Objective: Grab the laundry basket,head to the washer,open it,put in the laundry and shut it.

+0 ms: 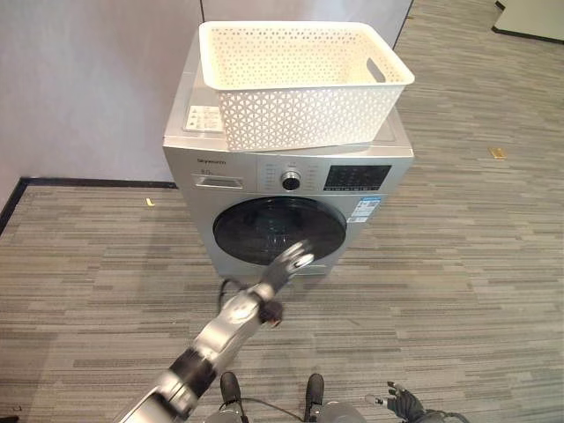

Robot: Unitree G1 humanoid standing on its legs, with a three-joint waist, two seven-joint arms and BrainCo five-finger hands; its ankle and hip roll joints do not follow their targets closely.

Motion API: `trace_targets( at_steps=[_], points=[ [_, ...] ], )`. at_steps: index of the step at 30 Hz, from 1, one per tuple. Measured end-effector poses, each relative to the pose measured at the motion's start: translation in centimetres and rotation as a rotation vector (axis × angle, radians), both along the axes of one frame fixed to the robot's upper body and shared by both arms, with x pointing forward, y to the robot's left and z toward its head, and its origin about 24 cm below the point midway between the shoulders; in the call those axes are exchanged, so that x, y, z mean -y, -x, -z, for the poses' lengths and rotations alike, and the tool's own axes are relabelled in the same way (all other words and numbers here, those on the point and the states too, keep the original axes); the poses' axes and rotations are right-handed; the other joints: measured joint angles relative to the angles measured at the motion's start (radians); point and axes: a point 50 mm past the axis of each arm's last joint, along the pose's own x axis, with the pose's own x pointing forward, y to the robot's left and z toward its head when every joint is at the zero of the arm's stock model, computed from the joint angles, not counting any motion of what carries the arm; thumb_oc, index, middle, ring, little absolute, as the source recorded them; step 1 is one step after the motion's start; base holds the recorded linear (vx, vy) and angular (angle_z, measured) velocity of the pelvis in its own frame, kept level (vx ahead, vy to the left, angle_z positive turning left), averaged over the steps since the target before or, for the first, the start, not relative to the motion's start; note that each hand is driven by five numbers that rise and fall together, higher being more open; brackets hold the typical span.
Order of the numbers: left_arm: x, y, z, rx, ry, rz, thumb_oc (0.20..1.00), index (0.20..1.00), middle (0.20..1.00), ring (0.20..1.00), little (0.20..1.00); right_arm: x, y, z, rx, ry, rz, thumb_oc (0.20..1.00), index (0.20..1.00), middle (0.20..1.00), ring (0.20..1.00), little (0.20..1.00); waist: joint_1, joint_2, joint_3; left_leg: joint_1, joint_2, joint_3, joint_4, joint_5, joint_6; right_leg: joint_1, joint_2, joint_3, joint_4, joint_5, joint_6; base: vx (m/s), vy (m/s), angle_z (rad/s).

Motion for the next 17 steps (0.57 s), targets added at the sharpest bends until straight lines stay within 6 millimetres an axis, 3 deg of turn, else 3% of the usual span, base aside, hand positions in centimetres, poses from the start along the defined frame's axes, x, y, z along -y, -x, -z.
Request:
trace_targets(
  at_steps=[2, 6, 9, 15, 17],
  points=[
    [-3.4, 2.8, 2.9, -0.116, -0.078, -0.096, 1.0, 1.0, 1.0, 1.0, 1.0, -0.1, 1.0, 0.3, -0.024, -0.005, 0.007, 1.0, 1.0, 1.0, 1.0, 1.0, 0.021, 0.005, 0.0, 0.02, 0.003, -0.004, 0.0, 0.0, -0.002, 0.023, 0.004, -0.006, 0.0, -0.004, -0.003, 0.0, -0.021, 0.07],
    [-9.5, 8.9, 6.3, -0.303, -0.21, -0.243, 1.0, 1.0, 1.0, 1.0, 1.0, -0.1, 1.4, 0.3, -0.016, -0.015, 0.022, 1.0, 1.0, 1.0, 1.0, 1.0, 0.082, 0.035, -0.015, 0.028, -0.003, -0.03, -0.001, -0.009, -0.012, 0.042, 0.0, -0.022, 0.0, -0.021, 0.007, -0.02, -0.036, 0.18],
    [-10.7, 11.2, 7.4, -0.367, -0.234, -0.277, 1.0, 1.0, 1.0, 1.0, 1.0, -0.4, 1.0, 0.2, 0.002, -0.04, 0.019, 1.0, 1.0, 1.0, 1.0, 1.0, 0.1, 0.044, -0.024, 0.03, -0.006, -0.039, -0.005, -0.008, -0.012, 0.053, -0.003, -0.034, 0.0, -0.021, 0.008, -0.04, -0.027, 0.14],
    [-13.3, 18.0, 11.3, -0.67, -0.304, -0.442, 1.0, 1.0, 1.0, 1.0, 1.0, -0.5, 1.3, 0.2, 0.021, -0.067, 0.092, 1.0, 1.0, 1.0, 1.0, 1.0, 0.1, 0.046, -0.049, 0.055, -0.008, -0.059, -0.005, -0.008, -0.011, 0.088, -0.001, -0.053, 0.0, -0.029, 0.0, -0.03, -0.015, 0.09],
    [-13.7, 21.2, 12.6, -0.826, -0.321, -0.525, 1.0, 1.0, 1.0, 1.0, 1.0, -0.2, 1.7, 0.4, -0.001, -0.057, 0.105, 1.0, 1.0, 1.0, 1.0, 1.0, 0.11, 0.05, -0.067, 0.059, -0.008, -0.062, -0.005, -0.012, -0.014, 0.098, -0.001, -0.058, 0.0, -0.035, -0.002, 0.0, -0.003, 0.05]
  ],
)
